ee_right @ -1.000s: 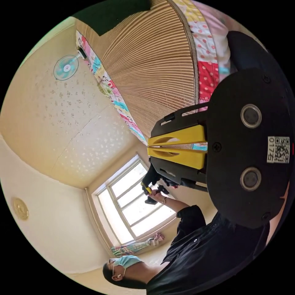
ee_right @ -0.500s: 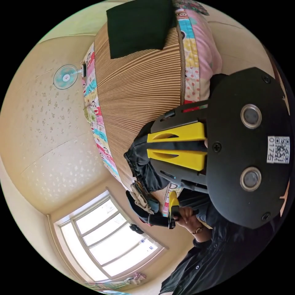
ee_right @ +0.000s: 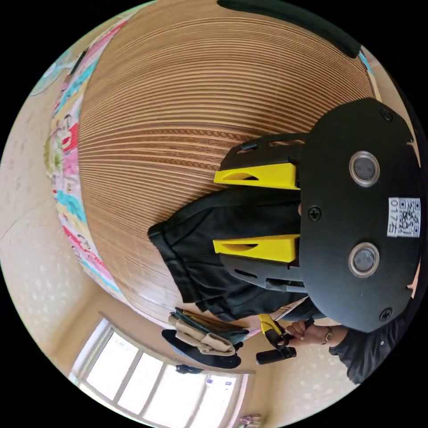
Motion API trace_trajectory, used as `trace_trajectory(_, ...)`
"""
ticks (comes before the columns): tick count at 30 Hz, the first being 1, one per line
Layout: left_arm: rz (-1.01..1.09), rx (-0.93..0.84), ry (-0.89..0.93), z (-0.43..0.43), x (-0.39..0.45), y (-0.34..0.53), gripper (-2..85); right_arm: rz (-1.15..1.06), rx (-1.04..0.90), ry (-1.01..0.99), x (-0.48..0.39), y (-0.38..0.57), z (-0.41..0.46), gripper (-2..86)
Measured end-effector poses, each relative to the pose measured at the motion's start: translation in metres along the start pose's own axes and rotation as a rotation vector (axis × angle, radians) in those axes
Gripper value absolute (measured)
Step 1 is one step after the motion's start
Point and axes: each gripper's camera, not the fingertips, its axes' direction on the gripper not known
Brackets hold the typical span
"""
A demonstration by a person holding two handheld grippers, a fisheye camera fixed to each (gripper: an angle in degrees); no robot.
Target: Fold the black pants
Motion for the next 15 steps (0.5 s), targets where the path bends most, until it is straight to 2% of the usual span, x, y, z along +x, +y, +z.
trace_trajectory(2, -0.024, -0.011, -0.036, 0.016, 0.001, -0.004, 10.1, -0.057, 0.038, 0.112, -0.023, 0.021, 0.004, 8.0)
trace_trajectory(4, -0.008, -0.053, -0.099, 0.028, 0.006, -0.005, 6.2, -0.125, 0.070, 0.118, -0.045, 0.040, -0.009, 5.0)
trace_trajectory(7, 0.038, -0.006, -0.029, 0.007, 0.018, 0.010, 4.4, -0.255, 0.388, 0.185, -0.093, 0.117, -0.090, 3.6)
trace_trajectory(8, 0.087, 0.076, 0.055, -0.017, 0.030, 0.023, 4.2, -0.307, 0.525, 0.169, -0.112, 0.158, -0.133, 3.2)
trace_trajectory(9, 0.152, 0.148, 0.087, -0.044, 0.051, 0.037, 4.1, -0.330, 0.592, 0.163, -0.121, 0.179, -0.155, 3.1)
trace_trajectory(10, 0.195, 0.192, 0.097, -0.059, 0.065, 0.046, 4.1, -0.368, 0.743, 0.183, -0.140, 0.224, -0.199, 2.9)
trace_trajectory(14, 0.554, 0.568, 0.213, -0.176, 0.180, 0.115, 4.0, -0.422, 1.243, 0.261, -0.186, 0.345, -0.342, 2.3)
trace_trajectory(15, 0.644, 0.656, 0.238, -0.206, 0.212, 0.129, 4.0, -0.408, 1.296, 0.253, -0.190, 0.357, -0.363, 2.3)
